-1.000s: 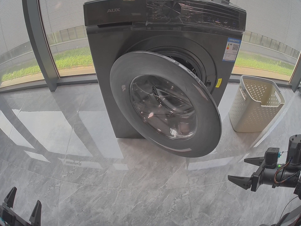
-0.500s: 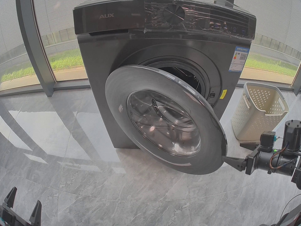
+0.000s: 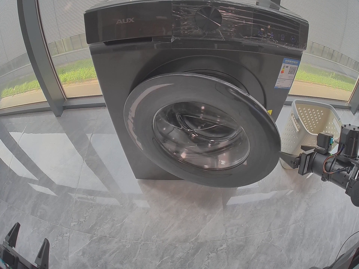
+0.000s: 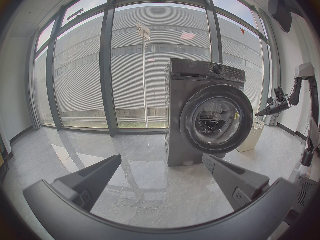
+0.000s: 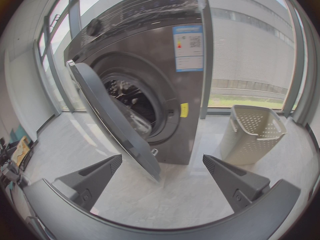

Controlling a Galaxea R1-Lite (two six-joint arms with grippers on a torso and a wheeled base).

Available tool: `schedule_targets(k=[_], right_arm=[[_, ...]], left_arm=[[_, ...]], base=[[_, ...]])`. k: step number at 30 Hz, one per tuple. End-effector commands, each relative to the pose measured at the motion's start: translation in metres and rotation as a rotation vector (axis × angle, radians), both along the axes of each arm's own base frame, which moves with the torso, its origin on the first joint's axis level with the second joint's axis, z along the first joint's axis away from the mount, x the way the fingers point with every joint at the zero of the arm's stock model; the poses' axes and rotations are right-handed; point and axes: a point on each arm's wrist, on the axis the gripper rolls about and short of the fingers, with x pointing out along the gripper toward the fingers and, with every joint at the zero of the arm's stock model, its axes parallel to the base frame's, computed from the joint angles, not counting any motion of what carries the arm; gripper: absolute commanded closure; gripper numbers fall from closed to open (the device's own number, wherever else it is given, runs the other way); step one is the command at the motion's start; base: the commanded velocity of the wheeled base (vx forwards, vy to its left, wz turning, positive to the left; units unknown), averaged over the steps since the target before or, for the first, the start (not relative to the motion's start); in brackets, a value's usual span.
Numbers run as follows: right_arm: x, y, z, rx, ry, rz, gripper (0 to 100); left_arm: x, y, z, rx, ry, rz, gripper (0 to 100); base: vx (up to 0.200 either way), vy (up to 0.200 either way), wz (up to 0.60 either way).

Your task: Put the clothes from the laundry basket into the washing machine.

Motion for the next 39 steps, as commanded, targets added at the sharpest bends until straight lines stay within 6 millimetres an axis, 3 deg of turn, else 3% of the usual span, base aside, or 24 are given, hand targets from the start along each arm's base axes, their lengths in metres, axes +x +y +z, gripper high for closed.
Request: schedule_targets(k=[1, 7, 8, 14, 23, 39], right_arm=[[0.002, -0.010, 0.000, -0.003, -0.008, -0.052, 0], [-0.018, -0.005, -0.010, -0.011, 0.029, 0.004, 0], [-0.021, -0.002, -0.010, -0.008, 0.032, 0.021, 100], [-0.047, 0.021, -0.013, 0.021, 0.040, 0.220, 100], [-0.050, 0.032, -0.011, 0.068, 0.048, 0.285, 100], [-0.056, 0.044, -0.012, 0.076, 0.062, 0.348, 100]], left_arm=[[0.000, 0.000, -0.005, 0.000, 0.000, 0.000, 0], [0.000, 0.000, -0.005, 0.000, 0.000, 0.000, 0], [0.000, 0.000, -0.005, 0.000, 0.000, 0.000, 0], [0.000, 0.000, -0.005, 0.002, 0.000, 0.000, 0], [0.000, 0.000, -0.005, 0.003, 0.000, 0.000, 0], [0.000, 0.000, -0.005, 0.002, 0.000, 0.000, 0]], base=[[0.000, 0.000, 0.00], [0.000, 0.000, 0.00], [0.000, 0.000, 0.00], [0.000, -0.200, 0.00], [0.000, -0.067, 0.00], [0.200, 0.000, 0.00]])
